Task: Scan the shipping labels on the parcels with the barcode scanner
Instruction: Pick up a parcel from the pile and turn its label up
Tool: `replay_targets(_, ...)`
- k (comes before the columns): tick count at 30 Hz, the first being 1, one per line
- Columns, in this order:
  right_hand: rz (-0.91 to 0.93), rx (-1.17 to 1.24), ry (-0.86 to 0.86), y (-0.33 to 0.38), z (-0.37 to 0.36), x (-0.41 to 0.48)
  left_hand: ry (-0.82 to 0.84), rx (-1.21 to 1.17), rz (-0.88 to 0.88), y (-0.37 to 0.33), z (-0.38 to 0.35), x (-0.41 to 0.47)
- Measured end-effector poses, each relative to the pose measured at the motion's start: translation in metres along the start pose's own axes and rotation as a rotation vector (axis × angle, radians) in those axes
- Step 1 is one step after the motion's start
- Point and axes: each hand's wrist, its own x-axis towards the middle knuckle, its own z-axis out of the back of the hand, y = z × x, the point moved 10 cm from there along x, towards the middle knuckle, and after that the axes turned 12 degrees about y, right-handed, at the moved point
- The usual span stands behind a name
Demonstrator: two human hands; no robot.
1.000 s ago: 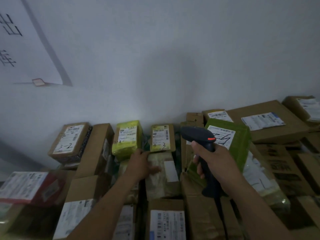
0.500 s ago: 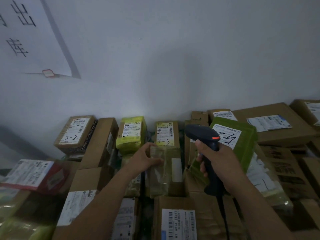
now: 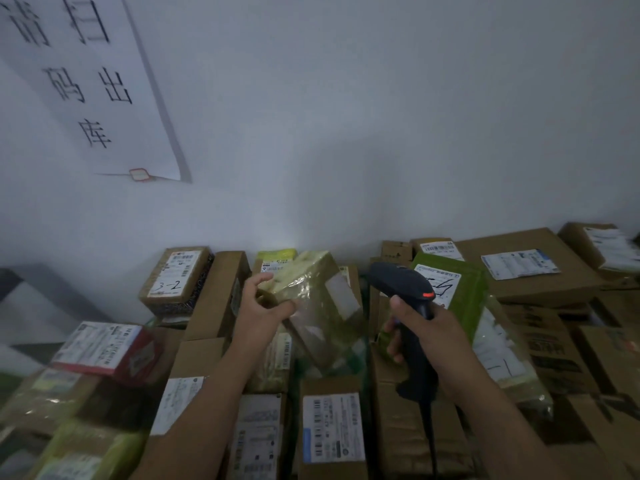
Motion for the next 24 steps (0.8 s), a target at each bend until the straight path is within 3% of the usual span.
replay_targets(5,-0.079,0.221,-0.08,-0.005,-0.004,-0.028,0.077,-0.386,-0.041,-0.019,-0.007,-0.032)
replay_targets(8,-0.122,0.38,-0.101,-0.008,-0.008,-0.048,0.135,-0.444,-0.07,-0.03,-0.013,-0.053)
replay_targets(14,-0.158,0.365,-0.131,-0.007,-0.017,-0.085,0.188,-0.493,-0.065,-0.047,-0.017,-0.095)
replay_targets(16,-0.124,0.358,-0.109,-0.001,-0.023,-0.098,0.218,-0.358,-0.059,-0.057,-0.019,-0.11)
replay_targets(20,-0.029,0.309,-0.159,0.011,-0.021,-0.121,0.3,0.208,0.053,-0.071,-0.02,-0.132)
replay_targets(24,0.032,0.292,-0.181,0.016,-0.025,-0.138,0.337,0.239,0.121,-0.077,-0.026,-0.151)
